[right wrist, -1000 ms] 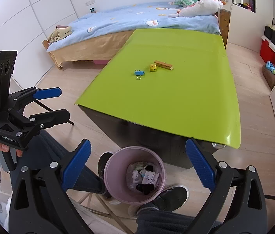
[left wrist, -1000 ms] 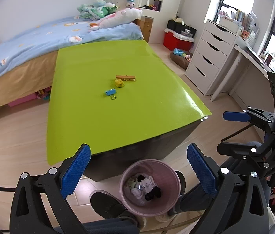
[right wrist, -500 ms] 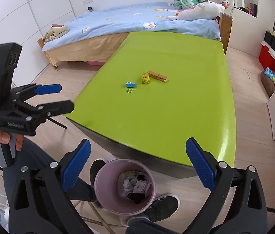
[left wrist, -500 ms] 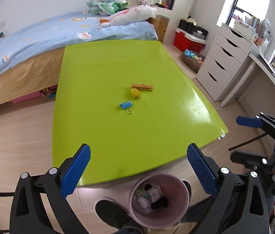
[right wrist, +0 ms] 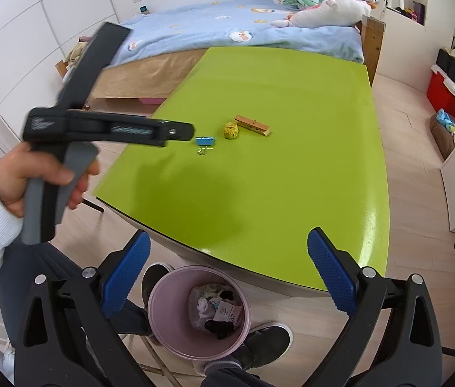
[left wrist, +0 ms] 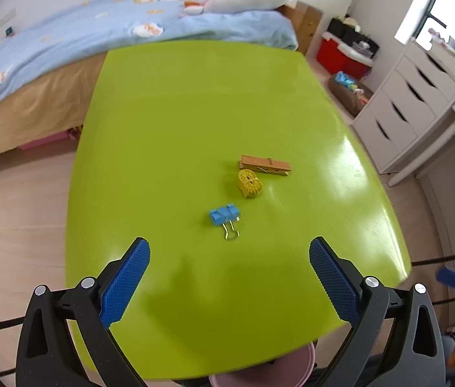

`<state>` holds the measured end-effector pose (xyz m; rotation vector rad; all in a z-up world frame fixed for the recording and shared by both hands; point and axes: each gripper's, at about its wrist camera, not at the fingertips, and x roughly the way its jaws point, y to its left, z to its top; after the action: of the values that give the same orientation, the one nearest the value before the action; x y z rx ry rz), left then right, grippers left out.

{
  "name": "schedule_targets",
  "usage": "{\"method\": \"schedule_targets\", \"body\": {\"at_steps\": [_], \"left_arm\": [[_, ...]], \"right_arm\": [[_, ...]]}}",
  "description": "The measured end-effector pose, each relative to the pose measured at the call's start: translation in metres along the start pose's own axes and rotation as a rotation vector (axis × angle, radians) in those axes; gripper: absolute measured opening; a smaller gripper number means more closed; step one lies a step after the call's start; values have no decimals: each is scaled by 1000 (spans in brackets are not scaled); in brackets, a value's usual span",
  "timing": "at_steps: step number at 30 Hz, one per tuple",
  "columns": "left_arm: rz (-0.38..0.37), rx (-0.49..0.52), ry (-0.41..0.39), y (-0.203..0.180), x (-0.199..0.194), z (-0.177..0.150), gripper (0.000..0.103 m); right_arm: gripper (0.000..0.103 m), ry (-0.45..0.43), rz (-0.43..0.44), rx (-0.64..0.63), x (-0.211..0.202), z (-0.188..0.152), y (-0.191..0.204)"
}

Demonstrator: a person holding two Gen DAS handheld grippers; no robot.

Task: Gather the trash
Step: 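Move the left tool to the blue binder clip and grasp it, then grasp the wooden clothespin with the right tool while the left tool holds the blue clip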

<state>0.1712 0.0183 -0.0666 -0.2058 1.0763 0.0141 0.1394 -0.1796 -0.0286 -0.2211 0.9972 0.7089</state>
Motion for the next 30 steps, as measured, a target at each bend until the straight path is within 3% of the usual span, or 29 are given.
{"method": "schedule_targets", "body": {"at_steps": [9,10,15,17,19,20,30], "left_arm": [[111,-71,62,-3,48,14,92],[116,-75,68,-3,51,15,81],[154,-77,65,-7,59,13,62],[176,-73,59,-7,59,15,50],[181,-67,58,-5,57,15,31],[173,-64,60,-4,57,16,28],[119,7,17,4,40,16,28]], "right_arm": [[96,11,-4,22,3,-5,-12],[96,12,-5,25,4,-5,-13],[96,15,-4,33,5,-6,-19],[96,16,-5,33,6,-6,-20],[96,15,-4,35,6,-6,-21],[96,14,-4,35,6,-6,-20],[96,20,-6,13,14,6,-20]]}}
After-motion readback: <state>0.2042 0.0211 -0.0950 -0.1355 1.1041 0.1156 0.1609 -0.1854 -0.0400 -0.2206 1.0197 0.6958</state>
